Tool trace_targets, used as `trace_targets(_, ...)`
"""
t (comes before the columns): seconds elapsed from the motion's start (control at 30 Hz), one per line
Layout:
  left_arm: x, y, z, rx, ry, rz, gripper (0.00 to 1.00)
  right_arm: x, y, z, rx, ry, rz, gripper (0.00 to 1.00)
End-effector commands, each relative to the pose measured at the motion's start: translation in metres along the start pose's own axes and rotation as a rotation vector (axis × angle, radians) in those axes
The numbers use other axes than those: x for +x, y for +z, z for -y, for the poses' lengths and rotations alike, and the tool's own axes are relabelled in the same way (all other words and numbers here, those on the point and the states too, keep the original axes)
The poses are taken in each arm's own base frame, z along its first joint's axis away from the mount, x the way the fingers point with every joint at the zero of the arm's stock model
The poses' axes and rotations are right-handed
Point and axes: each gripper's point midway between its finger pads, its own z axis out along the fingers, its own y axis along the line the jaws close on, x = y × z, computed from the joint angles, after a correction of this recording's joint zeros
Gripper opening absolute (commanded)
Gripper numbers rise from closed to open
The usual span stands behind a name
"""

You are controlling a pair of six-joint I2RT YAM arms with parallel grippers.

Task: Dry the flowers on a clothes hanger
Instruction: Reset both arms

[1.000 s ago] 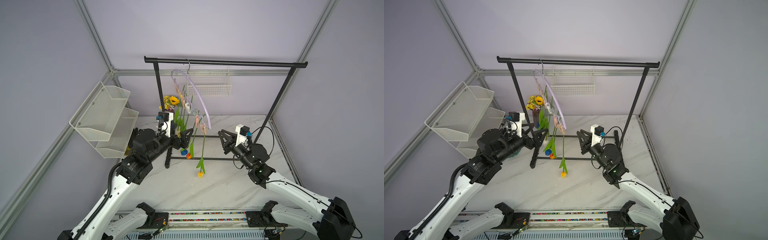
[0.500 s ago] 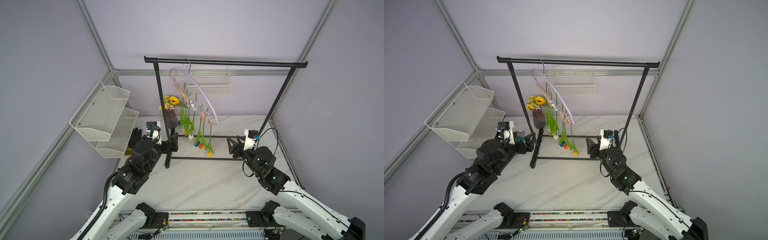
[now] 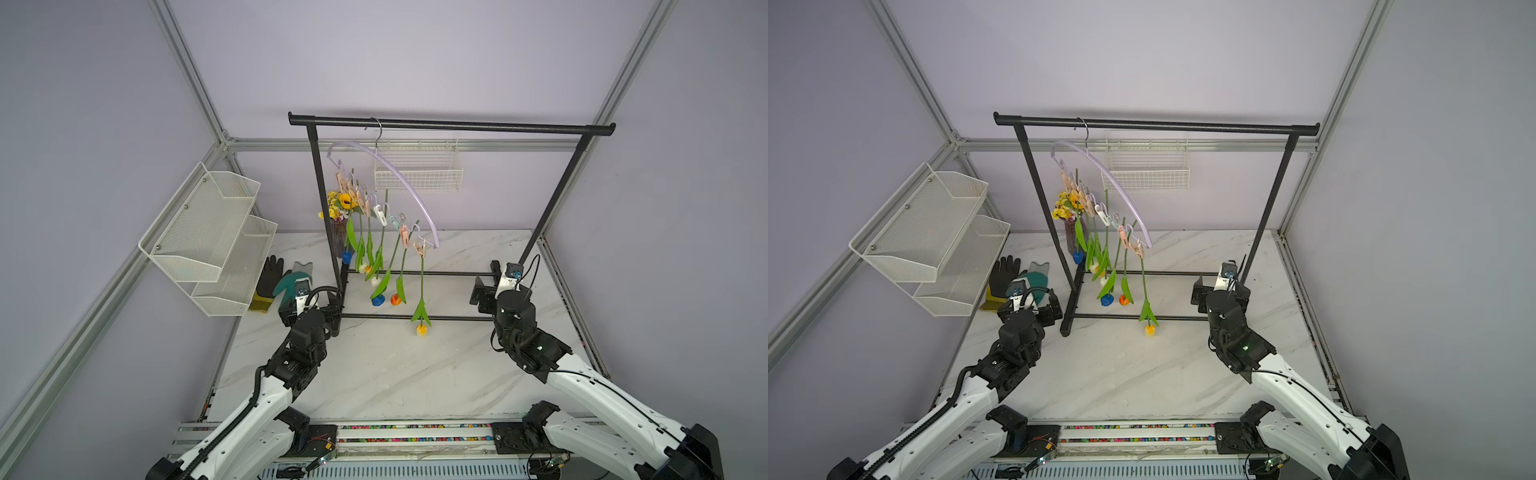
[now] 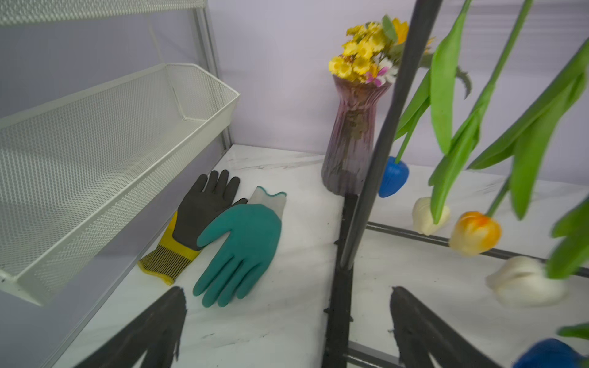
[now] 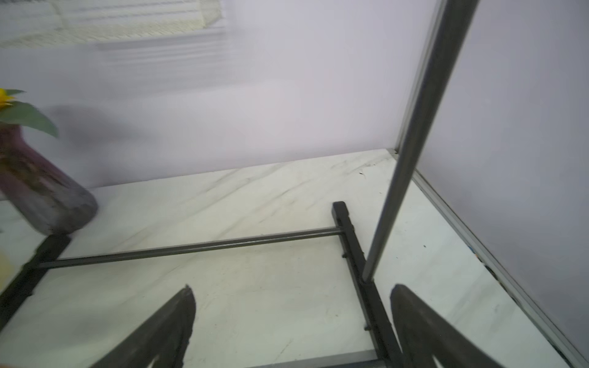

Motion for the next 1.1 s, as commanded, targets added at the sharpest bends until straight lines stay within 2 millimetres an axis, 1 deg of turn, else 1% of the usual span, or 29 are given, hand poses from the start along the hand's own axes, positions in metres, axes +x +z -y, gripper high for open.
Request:
trace_targets(0.0,-0.019,0.007,-0.024,-0.122,-0.058,0.119,1.00,0.017,0.013,0.034,0.121,0.055,0.022,0.97)
trace_targets(0.07,-0.003,0.013,-0.035,-0.170,-0.044,0.096,1.00,0.025,0.018,0.046,0.145,0.062,0.056,0.97)
trace_targets(0.17,0.018,0.022,-0.047,-0.200,-0.019,0.065,1.00,0.037,0.027,0.061,0.158,0.067,0.067,0.97)
trace_targets(0.27,0.038,0.032,-0.055,-0.216,0.017,0.031,1.00,0.048,0.039,0.075,0.156,0.096,0.075,0.97)
trace_targets(0.3,0.043,0.035,-0.058,-0.226,0.025,0.020,1.00,0.049,0.043,0.078,0.155,0.102,0.084,0.97)
trace_targets(0.37,0.052,0.041,-0.062,-0.232,0.036,-0.003,1.00,0.058,0.056,0.086,0.167,0.109,0.078,0.97)
trace_targets(0.43,0.054,0.048,-0.063,-0.227,0.048,-0.008,1.00,0.070,0.070,0.092,0.186,0.106,0.049,0.97)
trace_targets(0.47,0.052,0.050,-0.060,-0.211,0.061,-0.006,1.00,0.074,0.076,0.093,0.193,0.099,0.043,0.97)
trace_targets(0.53,0.051,0.055,-0.061,-0.203,0.074,0.006,1.00,0.086,0.088,0.089,0.161,0.074,0.035,0.97)
trace_targets(0.57,0.052,0.058,-0.063,-0.206,0.075,-0.002,1.00,0.095,0.095,0.088,0.153,0.061,0.022,0.97)
trace_targets(0.6,0.052,0.060,-0.064,-0.203,0.071,-0.012,1.00,0.099,0.100,0.088,0.154,0.058,0.019,0.97)
trace_targets(0.63,0.052,0.063,-0.062,-0.176,0.065,-0.014,1.00,0.099,0.105,0.091,0.173,0.043,0.033,0.97)
trace_targets(0.67,0.052,0.066,-0.058,-0.138,0.051,-0.006,1.00,0.100,0.109,0.089,0.164,0.050,0.024,0.97)
trace_targets(0.73,0.049,0.072,-0.051,-0.079,0.025,0.020,1.00,0.096,0.114,0.088,0.140,0.055,0.052,0.97)
trace_targets(0.77,0.047,0.075,-0.049,-0.066,0.022,0.029,1.00,0.099,0.118,0.090,0.132,0.055,0.060,0.97)
trace_targets(0.83,0.045,0.083,-0.044,-0.044,0.025,0.038,1.00,0.112,0.128,0.094,0.110,0.078,0.024,0.97)
trace_targets(0.87,0.043,0.086,-0.043,-0.035,0.017,0.043,1.00,0.112,0.132,0.094,0.096,0.072,0.042,0.97)
trace_targets(0.9,0.043,0.089,-0.041,-0.024,0.010,0.042,1.00,0.118,0.132,0.088,0.056,0.068,0.019,0.97)
trace_targets(0.93,0.043,0.091,-0.039,-0.009,0.004,0.036,1.00,0.118,0.132,0.083,0.020,0.048,0.020,0.97)
trace_targets(1.03,0.049,0.095,-0.033,0.035,-0.009,0.029,1.00,0.125,0.133,0.075,-0.035,0.029,0.036,0.97)
trace_targets(1.07,0.048,0.096,-0.029,0.053,-0.007,0.050,1.00,0.128,0.134,0.071,-0.054,0.021,0.020,0.97)
